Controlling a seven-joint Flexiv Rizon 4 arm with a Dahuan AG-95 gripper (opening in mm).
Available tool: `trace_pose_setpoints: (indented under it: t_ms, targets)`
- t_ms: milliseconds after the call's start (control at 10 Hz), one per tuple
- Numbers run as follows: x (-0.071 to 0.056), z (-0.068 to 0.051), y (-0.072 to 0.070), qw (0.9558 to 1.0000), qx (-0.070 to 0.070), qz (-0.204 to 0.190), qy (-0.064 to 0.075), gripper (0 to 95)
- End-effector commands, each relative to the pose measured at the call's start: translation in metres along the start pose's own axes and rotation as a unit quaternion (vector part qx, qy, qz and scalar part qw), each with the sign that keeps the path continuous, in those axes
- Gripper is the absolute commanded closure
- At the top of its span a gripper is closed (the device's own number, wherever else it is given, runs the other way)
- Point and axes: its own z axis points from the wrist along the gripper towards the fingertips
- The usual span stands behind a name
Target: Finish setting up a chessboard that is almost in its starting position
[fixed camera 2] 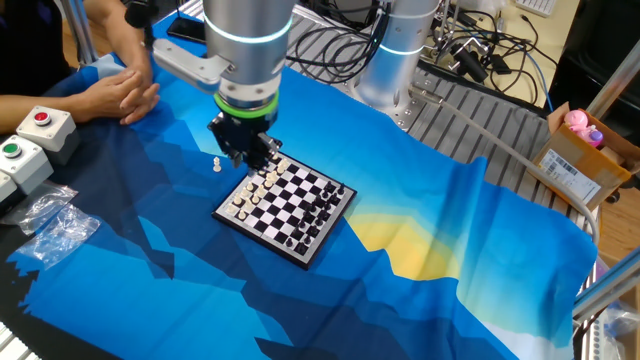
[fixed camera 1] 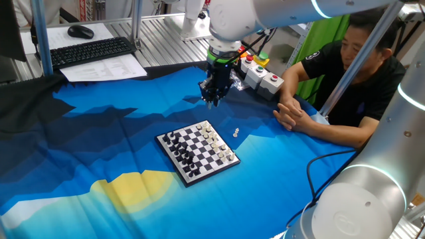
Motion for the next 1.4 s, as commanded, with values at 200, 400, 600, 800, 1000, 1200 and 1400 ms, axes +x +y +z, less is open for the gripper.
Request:
trace_pose_setpoints:
  t_ms: [200,400,600,800,1000,1200,1400]
  targets:
    - [-0.002,0.001,0.0,0.9994,-0.01,0.02,-0.025,76.0]
    - [-0.002,0.001,0.0,0.9991,-0.007,0.034,-0.026,76.0]
    - [-0.002,0.001,0.0,0.9988,0.008,0.036,-0.031,76.0]
    - [-0.002,0.001,0.0,0.9985,0.036,0.025,-0.033,57.0]
    - [-0.006,0.001,-0.01,0.9985,0.044,0.012,-0.03,57.0]
    - [-0.006,0.001,-0.01,0.9985,0.044,0.012,-0.03,57.0]
    - [-0.006,0.001,-0.01,0.9985,0.044,0.012,-0.03,57.0]
